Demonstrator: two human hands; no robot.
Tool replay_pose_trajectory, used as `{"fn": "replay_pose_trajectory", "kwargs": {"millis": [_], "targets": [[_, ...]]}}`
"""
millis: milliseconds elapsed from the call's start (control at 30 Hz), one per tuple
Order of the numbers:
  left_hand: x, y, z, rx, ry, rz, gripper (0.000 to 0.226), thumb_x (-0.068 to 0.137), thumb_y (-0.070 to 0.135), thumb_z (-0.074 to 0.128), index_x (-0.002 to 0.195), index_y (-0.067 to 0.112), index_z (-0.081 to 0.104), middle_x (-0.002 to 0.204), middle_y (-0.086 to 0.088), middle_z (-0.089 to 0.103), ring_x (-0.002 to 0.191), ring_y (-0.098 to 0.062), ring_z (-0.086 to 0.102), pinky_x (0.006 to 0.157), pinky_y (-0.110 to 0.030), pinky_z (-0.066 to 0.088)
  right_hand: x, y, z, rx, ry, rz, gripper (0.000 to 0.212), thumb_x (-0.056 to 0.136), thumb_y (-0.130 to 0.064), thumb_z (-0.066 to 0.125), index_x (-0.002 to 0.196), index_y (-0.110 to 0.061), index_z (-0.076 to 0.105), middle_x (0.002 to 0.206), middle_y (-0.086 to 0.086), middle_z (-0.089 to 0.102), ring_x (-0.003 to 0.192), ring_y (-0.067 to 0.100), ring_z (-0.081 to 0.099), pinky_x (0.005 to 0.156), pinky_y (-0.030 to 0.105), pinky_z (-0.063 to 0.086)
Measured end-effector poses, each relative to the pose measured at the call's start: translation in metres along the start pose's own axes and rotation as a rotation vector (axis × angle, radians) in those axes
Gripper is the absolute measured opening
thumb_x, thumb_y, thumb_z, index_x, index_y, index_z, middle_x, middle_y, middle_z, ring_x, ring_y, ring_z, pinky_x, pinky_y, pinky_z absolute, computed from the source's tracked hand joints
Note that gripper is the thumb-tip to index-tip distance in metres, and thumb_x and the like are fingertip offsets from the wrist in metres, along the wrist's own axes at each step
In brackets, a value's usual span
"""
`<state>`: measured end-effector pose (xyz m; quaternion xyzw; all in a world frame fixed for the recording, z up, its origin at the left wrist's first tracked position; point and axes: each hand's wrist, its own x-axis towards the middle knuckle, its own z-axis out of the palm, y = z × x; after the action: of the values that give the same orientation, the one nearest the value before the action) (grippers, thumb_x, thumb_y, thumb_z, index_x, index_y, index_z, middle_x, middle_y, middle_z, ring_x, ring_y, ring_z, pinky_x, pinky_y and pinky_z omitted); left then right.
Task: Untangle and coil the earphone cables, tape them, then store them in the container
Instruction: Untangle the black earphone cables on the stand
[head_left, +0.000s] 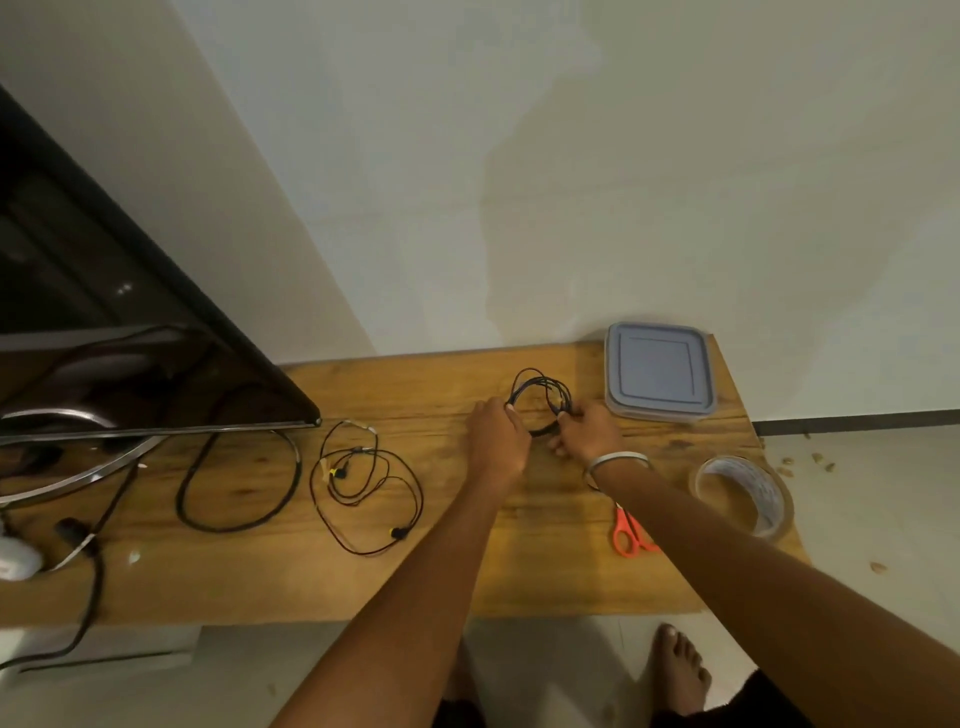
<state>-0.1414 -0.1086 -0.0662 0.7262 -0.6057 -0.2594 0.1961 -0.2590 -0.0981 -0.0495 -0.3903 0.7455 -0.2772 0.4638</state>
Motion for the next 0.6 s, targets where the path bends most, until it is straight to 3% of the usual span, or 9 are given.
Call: {"fn": "replay_pose_trajectory", "kwargs": {"millis": [67,133,267,400,500,600], "targets": [[0.004,0.001,0.004,0.043,0.033,0.015,0.031,0.101,0.022,0.036,0.101,0.006,0.062,0.1,-0.01,0.061,0.094,-0.026,0.056,0.08,-0.039,0.046,0.004,-0.001,-0.001,-0.15,0.064,-0.055,0.021,0.095,-0.014,0.049,0.109,-0.005,0.062,0.097,0.016,0.069,0.088,0.03,0.064,0.079,0.032,0.048],[0.004,0.003,0.006,0.072,0.072,0.009,0.029,0.101,0.023,0.036,0.104,0.008,0.061,0.1,-0.009,0.061,0.095,-0.026,0.057,0.082,-0.041,0.047,0.004,-0.004,0.0,-0.241,0.113,-0.108,0.022,0.094,-0.013,0.05,0.106,-0.001,0.064,0.102,0.018,0.068,0.096,0.032,0.062,0.078,0.03,0.045],[-0.001,0.006,0.006,0.083,0.116,0.002,0.023,0.099,0.02,0.041,0.112,0.01,0.057,0.106,-0.007,0.061,0.098,-0.025,0.057,0.083,-0.039,0.046,0.002,-0.005,0.008,-0.312,0.182,-0.13,0.021,0.092,-0.011,0.053,0.101,0.004,0.064,0.1,0.021,0.067,0.095,0.035,0.063,0.076,0.031,0.047],[-0.001,0.002,0.005,0.159,0.128,0.008,0.026,0.099,0.026,0.044,0.119,0.012,0.054,0.121,-0.008,0.048,0.108,-0.024,0.048,0.089,-0.036,0.043,0.003,-0.001,0.01,-0.303,0.196,-0.152,0.018,0.089,-0.01,0.055,0.103,0.002,0.057,0.102,0.022,0.065,0.095,0.037,0.062,0.075,0.037,0.049],[-0.002,0.001,0.002,0.211,0.14,-0.041,0.029,0.098,0.033,0.046,0.119,0.015,0.053,0.123,-0.007,0.044,0.116,-0.025,0.04,0.093,-0.039,0.036,0.003,0.002,0.009,-0.3,0.176,-0.169,0.019,0.089,-0.01,0.057,0.106,-0.001,0.055,0.104,0.02,0.064,0.096,0.035,0.061,0.077,0.038,0.05],[-0.001,-0.001,-0.001,0.158,0.128,-0.048,0.026,0.098,0.031,0.048,0.116,0.014,0.053,0.118,-0.005,0.05,0.114,-0.024,0.044,0.092,-0.038,0.038,0.003,0.003,0.008,-0.299,0.16,-0.18,0.02,0.089,-0.011,0.057,0.108,-0.003,0.055,0.105,0.018,0.063,0.095,0.032,0.061,0.075,0.035,0.049]]}}
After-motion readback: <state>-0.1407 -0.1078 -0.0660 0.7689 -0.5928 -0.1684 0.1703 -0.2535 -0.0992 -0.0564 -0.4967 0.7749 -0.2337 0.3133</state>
